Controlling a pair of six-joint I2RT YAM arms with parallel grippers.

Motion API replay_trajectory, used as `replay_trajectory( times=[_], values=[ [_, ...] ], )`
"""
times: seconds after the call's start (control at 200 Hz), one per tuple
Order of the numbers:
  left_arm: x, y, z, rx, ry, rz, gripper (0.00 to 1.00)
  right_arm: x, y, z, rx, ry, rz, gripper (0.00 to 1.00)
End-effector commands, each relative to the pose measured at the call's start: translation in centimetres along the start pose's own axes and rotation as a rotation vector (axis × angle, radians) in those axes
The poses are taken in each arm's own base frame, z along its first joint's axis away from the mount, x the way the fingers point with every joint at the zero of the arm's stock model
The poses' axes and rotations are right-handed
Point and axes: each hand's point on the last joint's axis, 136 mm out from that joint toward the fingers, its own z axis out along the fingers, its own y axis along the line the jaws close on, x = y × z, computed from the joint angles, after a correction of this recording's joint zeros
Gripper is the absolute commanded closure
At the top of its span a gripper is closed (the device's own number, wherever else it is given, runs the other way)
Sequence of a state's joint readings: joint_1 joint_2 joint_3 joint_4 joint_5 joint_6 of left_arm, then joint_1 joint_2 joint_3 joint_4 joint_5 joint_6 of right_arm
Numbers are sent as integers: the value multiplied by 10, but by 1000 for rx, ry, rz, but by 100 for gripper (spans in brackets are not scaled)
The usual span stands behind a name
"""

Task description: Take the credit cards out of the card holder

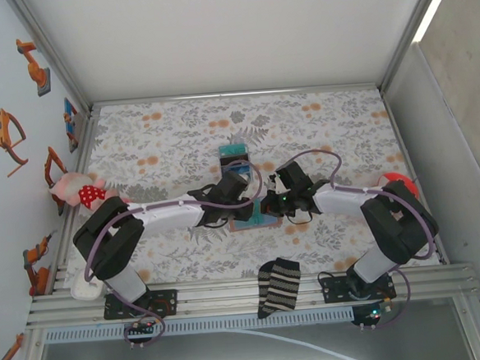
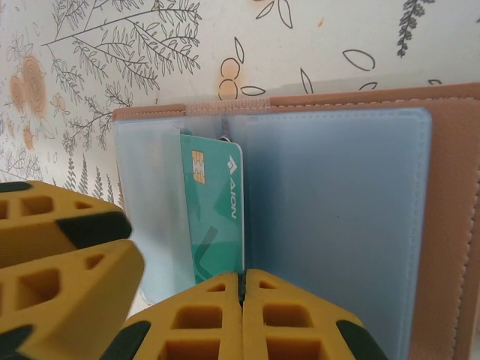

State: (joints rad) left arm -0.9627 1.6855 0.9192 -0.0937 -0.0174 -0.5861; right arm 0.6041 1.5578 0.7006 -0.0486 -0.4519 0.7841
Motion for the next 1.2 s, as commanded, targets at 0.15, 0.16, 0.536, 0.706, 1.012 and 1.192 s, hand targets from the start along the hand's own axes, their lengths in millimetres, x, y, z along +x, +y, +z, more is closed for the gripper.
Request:
replay_trajectory(
  times=[0.15, 0.16, 0.536, 0.706, 1.012, 1.192],
  values=[
    [9, 8, 0, -43, 40, 30, 79, -5, 1, -9, 18, -19, -19, 100],
    [9, 8, 0, -44, 41, 29, 79, -6, 2, -9, 17, -20, -21, 100],
    [16, 11, 12, -49, 72, 32, 86, -7, 18, -15, -69, -35, -41, 96],
    [20, 13, 14, -55, 85, 33, 87, -5, 29, -13, -157, -39, -41, 87],
    [18, 11, 13, -48, 74, 22, 87, -2, 23, -5, -157, -24, -31, 86],
    [18, 12, 12, -49, 73, 19, 87, -1, 21, -2, -150, -19, -33, 86]
  ],
)
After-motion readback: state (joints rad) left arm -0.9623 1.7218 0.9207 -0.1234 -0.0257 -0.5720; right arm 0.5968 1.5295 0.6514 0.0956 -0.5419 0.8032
